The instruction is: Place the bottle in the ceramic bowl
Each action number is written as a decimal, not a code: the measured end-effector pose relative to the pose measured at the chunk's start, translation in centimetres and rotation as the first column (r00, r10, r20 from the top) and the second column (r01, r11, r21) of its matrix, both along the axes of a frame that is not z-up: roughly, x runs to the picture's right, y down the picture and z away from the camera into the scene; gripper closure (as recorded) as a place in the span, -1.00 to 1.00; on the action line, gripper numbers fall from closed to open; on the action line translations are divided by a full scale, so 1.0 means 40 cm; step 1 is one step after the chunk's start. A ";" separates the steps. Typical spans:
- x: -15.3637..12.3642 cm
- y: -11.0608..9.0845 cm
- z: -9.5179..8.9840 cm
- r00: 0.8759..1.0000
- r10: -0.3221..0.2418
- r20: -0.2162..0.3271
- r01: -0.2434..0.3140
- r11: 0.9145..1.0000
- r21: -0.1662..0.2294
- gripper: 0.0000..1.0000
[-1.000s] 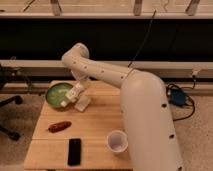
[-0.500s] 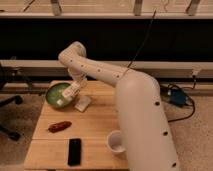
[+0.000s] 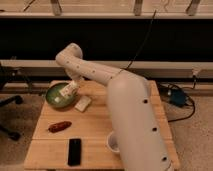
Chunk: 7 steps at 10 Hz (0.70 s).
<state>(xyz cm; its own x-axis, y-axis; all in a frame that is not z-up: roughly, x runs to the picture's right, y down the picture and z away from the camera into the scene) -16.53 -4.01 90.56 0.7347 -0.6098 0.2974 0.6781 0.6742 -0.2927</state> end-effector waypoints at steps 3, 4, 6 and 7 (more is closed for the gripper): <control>-0.027 -0.005 0.031 0.999 0.017 -0.047 -0.016 0.999 0.032 0.60; -0.045 -0.005 0.034 0.998 0.008 -0.055 -0.006 0.999 0.042 0.37; -0.085 0.003 0.039 0.998 -0.016 -0.055 0.018 0.999 0.045 -0.03; -0.100 0.011 0.043 0.998 -0.030 -0.051 0.032 0.999 0.041 -0.19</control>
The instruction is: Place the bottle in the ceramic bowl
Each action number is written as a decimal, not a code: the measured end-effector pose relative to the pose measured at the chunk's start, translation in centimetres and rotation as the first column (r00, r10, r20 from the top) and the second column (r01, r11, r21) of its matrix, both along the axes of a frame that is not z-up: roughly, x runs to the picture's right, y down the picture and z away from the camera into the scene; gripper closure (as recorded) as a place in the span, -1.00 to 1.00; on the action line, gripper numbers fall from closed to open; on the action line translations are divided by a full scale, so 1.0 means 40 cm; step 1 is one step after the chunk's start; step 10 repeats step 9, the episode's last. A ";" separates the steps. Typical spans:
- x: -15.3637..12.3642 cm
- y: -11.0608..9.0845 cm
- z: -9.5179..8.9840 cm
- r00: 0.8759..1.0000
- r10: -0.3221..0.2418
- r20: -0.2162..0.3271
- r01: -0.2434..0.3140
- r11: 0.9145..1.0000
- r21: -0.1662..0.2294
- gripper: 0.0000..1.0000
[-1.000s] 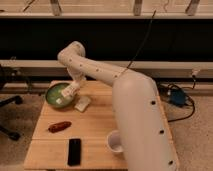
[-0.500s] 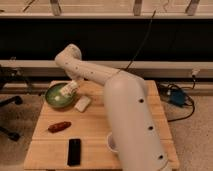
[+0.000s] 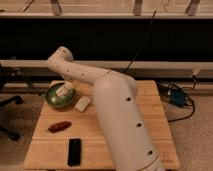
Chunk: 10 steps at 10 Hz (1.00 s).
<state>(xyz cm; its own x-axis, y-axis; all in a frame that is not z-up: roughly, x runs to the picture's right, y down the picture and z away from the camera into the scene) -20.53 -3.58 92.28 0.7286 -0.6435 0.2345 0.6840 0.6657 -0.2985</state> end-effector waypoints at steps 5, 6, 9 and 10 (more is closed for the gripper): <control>-0.030 0.013 0.009 0.999 -0.025 0.028 0.026 1.000 -0.010 -0.60; -0.014 0.010 0.010 1.000 -0.015 0.020 0.015 1.000 -0.010 -0.60; -0.030 0.010 0.010 0.999 -0.018 0.029 0.019 1.000 -0.012 -0.60; -0.030 0.010 0.010 0.999 -0.018 0.029 0.019 1.000 -0.012 -0.60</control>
